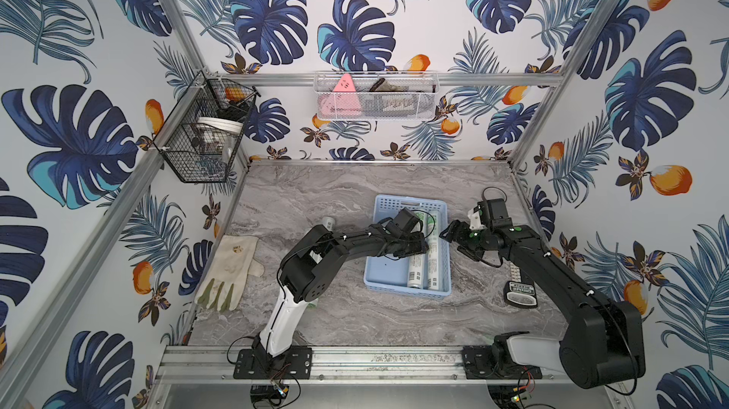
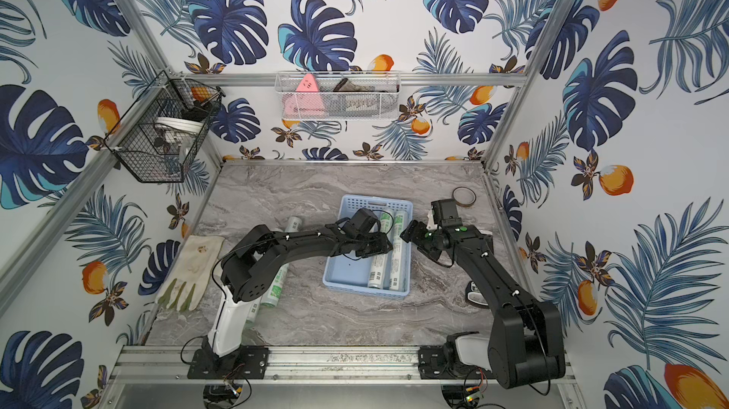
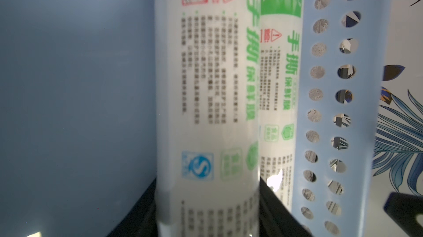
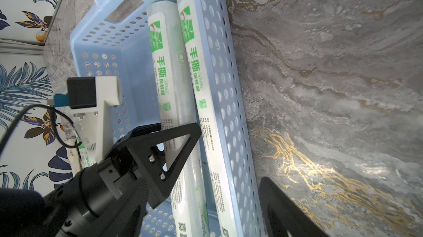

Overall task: Put the plastic wrap into the basket
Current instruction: Place the plastic wrap in the basket.

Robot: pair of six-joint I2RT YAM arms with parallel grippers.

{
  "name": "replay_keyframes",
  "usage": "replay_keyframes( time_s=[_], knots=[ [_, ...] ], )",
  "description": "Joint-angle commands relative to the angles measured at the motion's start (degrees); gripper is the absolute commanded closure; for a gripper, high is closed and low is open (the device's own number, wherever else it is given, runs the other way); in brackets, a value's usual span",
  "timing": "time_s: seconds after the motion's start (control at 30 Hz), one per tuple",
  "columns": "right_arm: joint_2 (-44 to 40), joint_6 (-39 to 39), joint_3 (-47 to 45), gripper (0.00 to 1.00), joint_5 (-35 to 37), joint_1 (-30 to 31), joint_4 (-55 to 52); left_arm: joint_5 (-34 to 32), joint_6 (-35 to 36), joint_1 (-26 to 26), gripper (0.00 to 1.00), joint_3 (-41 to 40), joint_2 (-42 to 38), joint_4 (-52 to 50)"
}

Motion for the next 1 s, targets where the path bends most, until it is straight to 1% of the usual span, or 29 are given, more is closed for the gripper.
replay_keyframes(
  time_s=[0.0, 0.03, 0.13, 0.33, 0.63, 0.77, 0.97],
  knots=[
    [-0.1, -0.1, -0.2, 0.20, -0.2, 0.0, 0.7, 1.1, -0.9, -0.1, 0.55, 0.0, 0.1, 0.8],
    [-0.1, -0.1, -0.2, 0.20, -0.3, 0.0, 0.7, 1.1, -0.9, -0.1, 0.53, 0.0, 0.1, 0.8],
    [-0.2, -0.2, -0.4, 0.20, -0.3, 0.0, 0.7, 1.2, -1.0, -0.1, 0.42, 0.1, -0.1, 0.4],
    [-0.5, 0.2, -0.8, 0.20, -0.6, 0.0, 1.1, 0.5, -0.5, -0.1, 0.33, -0.3, -1.5, -0.9],
    [-0.7, 0.1, -0.6, 0.20, -0.8, 0.0, 0.9, 1.3, -0.3, -0.1, 0.30, -1.5, -3.2, -0.6],
    [-1.0, -0.2, 0.1, 0.20, -1.3, 0.0, 0.6, -0.2, 1.6, -0.1, 0.28, -1.8, -4.9, -2.8],
    [-3.2, -0.5, 1.3, 0.20, -2.9, 0.0, 1.2, -3.2, 6.4, -0.1, 0.28, -3.7, -10.4, -4.7]
  ],
)
